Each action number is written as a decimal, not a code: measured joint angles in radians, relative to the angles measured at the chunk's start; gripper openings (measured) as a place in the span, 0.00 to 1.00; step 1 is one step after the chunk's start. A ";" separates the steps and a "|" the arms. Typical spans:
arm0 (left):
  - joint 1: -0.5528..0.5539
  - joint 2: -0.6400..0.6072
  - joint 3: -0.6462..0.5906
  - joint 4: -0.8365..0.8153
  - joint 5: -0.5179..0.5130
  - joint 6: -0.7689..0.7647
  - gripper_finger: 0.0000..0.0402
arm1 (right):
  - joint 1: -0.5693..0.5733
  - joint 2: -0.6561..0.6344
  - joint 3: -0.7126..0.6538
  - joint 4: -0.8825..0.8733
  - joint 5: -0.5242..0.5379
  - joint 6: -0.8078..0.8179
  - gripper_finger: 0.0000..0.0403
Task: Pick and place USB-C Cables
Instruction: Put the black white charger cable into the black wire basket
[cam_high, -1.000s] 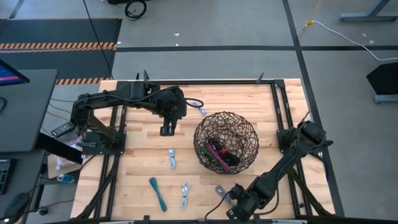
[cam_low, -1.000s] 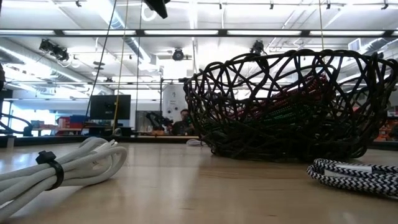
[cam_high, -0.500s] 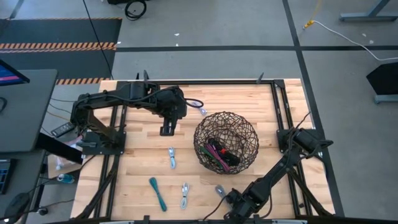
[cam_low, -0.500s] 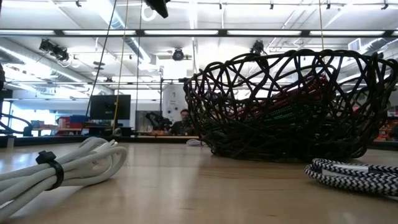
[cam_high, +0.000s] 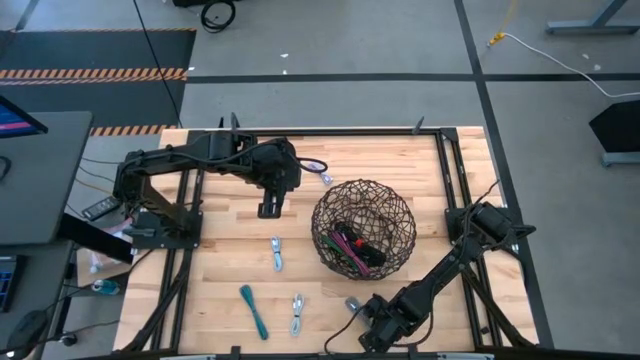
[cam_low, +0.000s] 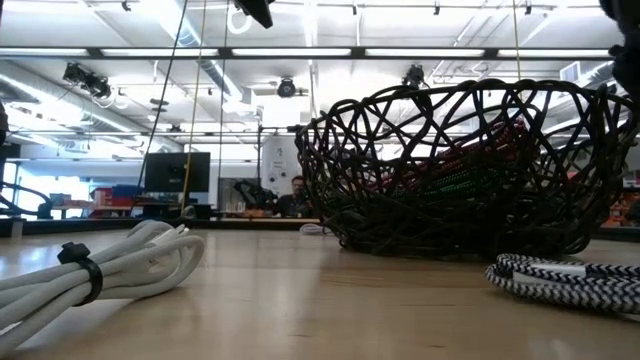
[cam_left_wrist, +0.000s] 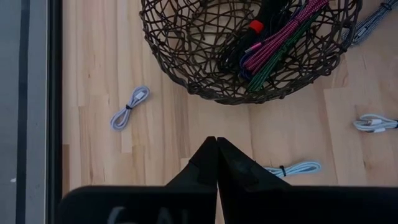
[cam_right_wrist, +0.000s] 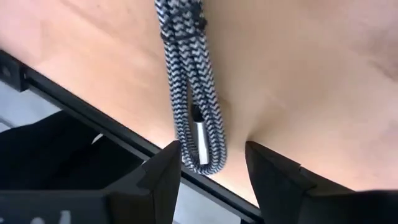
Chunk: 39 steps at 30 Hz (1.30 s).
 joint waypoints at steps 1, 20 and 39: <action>0.000 0.000 0.000 0.000 0.000 0.000 0.00 | -0.002 0.000 0.000 -0.003 0.002 0.000 0.47; 0.000 0.000 0.000 -0.005 0.000 0.001 0.00 | -0.018 -0.004 -0.035 0.057 0.023 0.011 0.35; 0.000 0.000 0.000 -0.015 0.000 0.002 0.00 | -0.045 0.002 0.039 0.045 0.065 -0.178 0.08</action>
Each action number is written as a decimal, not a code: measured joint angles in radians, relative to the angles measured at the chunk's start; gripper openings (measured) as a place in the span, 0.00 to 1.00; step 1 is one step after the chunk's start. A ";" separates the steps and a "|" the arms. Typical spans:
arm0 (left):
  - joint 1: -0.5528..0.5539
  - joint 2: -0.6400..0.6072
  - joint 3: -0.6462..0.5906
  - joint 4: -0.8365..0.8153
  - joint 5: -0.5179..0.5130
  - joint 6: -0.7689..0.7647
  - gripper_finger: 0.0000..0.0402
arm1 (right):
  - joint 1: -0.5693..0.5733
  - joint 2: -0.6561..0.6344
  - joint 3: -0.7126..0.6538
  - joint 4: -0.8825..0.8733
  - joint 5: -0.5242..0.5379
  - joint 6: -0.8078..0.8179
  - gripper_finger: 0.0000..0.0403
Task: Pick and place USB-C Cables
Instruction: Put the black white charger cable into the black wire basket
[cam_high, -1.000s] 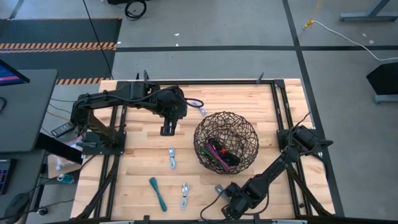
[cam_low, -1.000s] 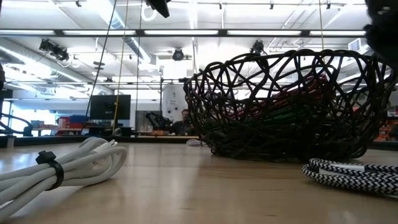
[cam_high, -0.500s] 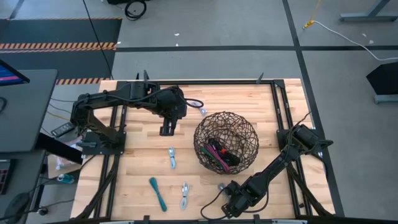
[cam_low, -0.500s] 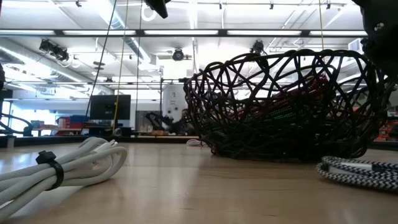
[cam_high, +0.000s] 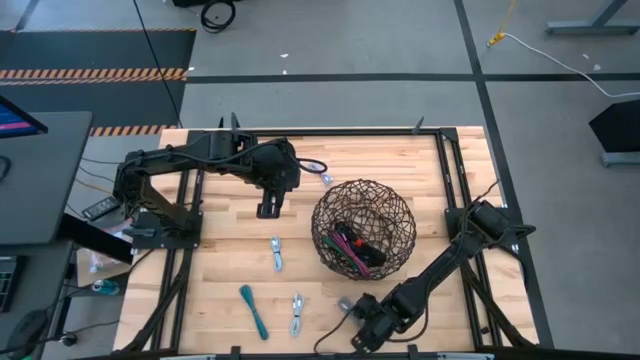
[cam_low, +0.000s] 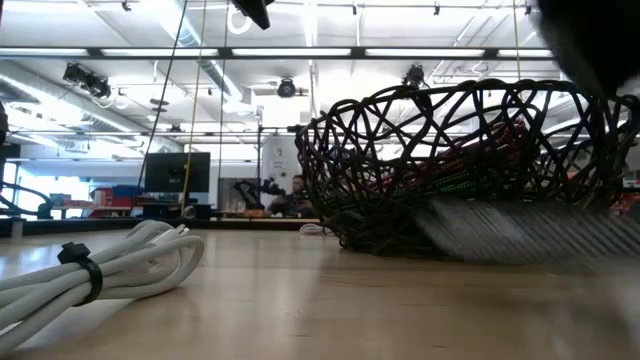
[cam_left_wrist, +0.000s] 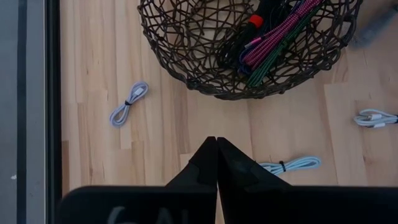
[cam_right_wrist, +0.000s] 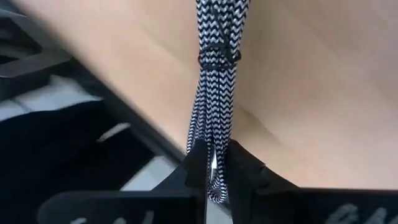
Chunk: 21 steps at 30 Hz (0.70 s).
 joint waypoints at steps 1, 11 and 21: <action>0.000 0.000 0.000 0.000 0.000 0.000 0.00 | -0.008 -0.005 0.018 0.000 0.018 -0.033 0.08; 0.000 0.000 0.000 0.000 0.000 0.000 0.00 | -0.118 -0.108 0.199 -0.277 0.215 -0.344 0.02; 0.000 0.000 0.000 -0.007 0.000 0.001 0.00 | -0.227 -0.265 0.267 -0.395 0.369 -0.626 0.02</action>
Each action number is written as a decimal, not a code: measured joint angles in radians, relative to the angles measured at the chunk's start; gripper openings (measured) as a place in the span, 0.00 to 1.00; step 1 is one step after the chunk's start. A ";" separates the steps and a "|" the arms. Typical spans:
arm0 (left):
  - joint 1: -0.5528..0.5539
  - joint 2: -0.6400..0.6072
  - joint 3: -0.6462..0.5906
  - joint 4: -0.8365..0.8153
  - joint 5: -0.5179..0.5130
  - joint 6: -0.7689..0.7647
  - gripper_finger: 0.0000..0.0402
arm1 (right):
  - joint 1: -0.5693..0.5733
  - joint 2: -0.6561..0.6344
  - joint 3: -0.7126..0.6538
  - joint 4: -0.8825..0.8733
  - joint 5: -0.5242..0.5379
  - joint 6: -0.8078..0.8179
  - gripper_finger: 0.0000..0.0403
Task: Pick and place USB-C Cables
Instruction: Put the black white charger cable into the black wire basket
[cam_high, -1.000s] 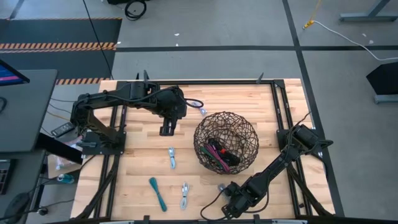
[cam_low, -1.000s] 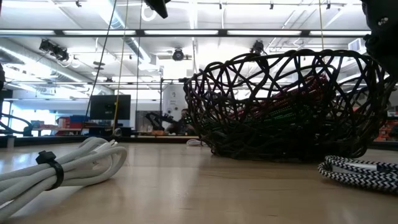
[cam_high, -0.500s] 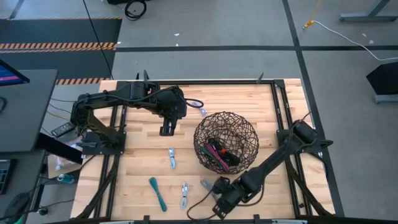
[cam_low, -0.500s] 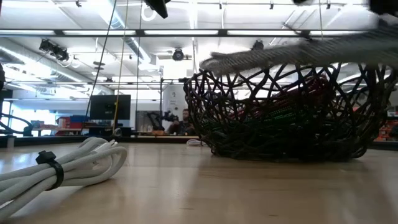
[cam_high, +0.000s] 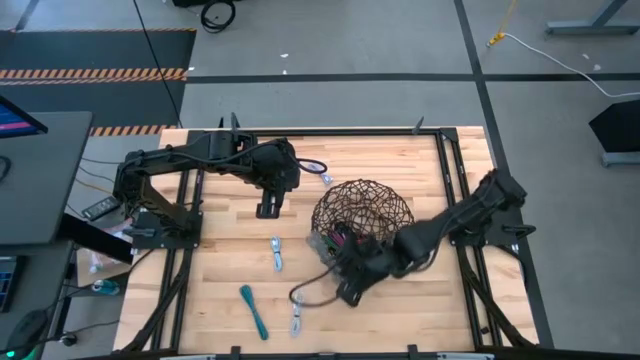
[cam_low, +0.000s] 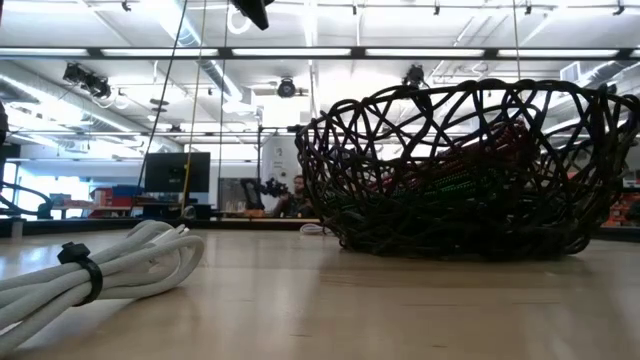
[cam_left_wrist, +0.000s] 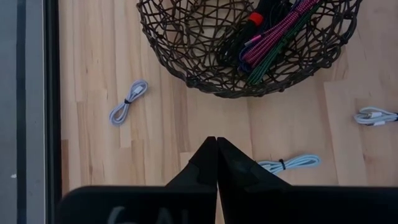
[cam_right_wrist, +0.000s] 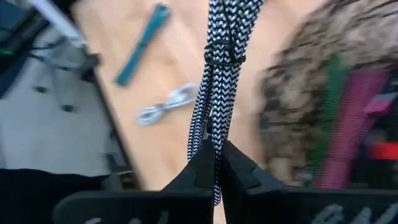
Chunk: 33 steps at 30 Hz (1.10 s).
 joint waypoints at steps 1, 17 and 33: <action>0.000 0.000 0.000 -0.001 0.000 0.004 0.00 | -0.012 -0.016 0.001 -0.053 0.000 -0.013 0.02; 0.004 0.000 0.000 0.038 0.000 0.017 0.00 | -0.226 -0.065 -0.113 -0.513 -0.164 -0.329 0.02; 0.132 0.000 0.000 0.046 -0.001 -0.038 0.00 | -0.418 -0.087 -0.446 -0.196 -0.313 -0.588 0.02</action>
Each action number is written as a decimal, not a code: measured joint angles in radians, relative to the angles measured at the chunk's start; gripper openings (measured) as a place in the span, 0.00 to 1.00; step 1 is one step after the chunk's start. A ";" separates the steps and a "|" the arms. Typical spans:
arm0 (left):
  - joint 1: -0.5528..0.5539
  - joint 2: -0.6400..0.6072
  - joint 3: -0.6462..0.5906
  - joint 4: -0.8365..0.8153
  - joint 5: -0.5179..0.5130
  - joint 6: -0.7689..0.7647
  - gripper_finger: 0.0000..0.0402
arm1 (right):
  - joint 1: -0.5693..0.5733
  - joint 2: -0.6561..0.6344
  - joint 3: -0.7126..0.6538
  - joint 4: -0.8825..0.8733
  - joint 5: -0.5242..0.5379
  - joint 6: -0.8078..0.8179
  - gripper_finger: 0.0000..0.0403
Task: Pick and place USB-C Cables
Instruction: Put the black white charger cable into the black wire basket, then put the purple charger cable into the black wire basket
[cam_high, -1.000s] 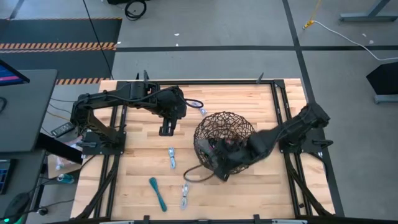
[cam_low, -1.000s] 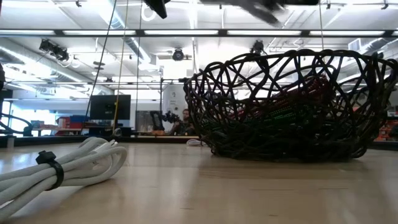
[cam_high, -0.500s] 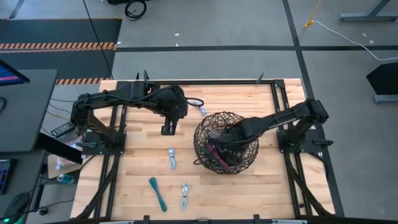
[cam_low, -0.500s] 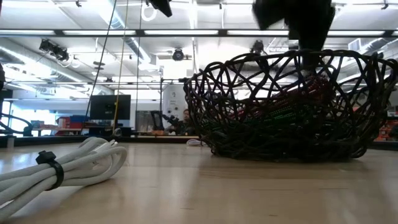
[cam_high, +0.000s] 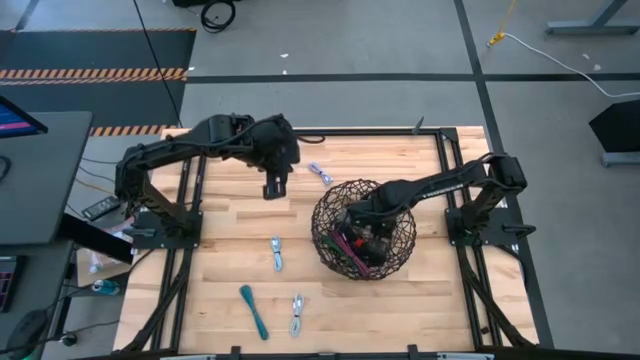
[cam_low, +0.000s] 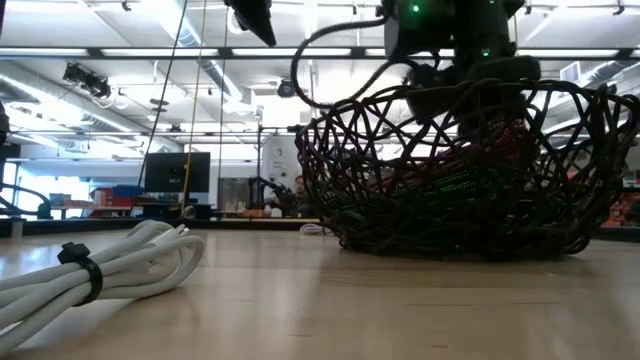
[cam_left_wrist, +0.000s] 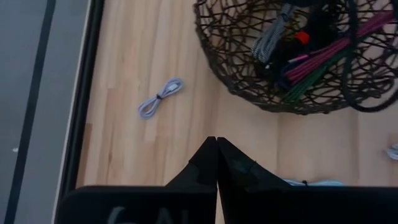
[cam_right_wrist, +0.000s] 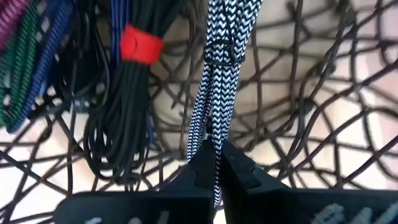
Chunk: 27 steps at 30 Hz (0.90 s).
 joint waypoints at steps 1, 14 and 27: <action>0.007 0.000 0.000 0.000 0.000 0.000 0.00 | -0.002 -0.003 0.001 0.008 0.004 -0.008 0.02; 0.029 0.000 0.000 0.002 0.001 -0.051 0.03 | -0.003 -0.004 0.125 -0.057 0.052 -0.102 0.33; 0.062 0.000 0.000 0.120 -0.039 -0.113 0.06 | -0.005 -0.004 0.562 -0.483 0.365 -0.131 0.37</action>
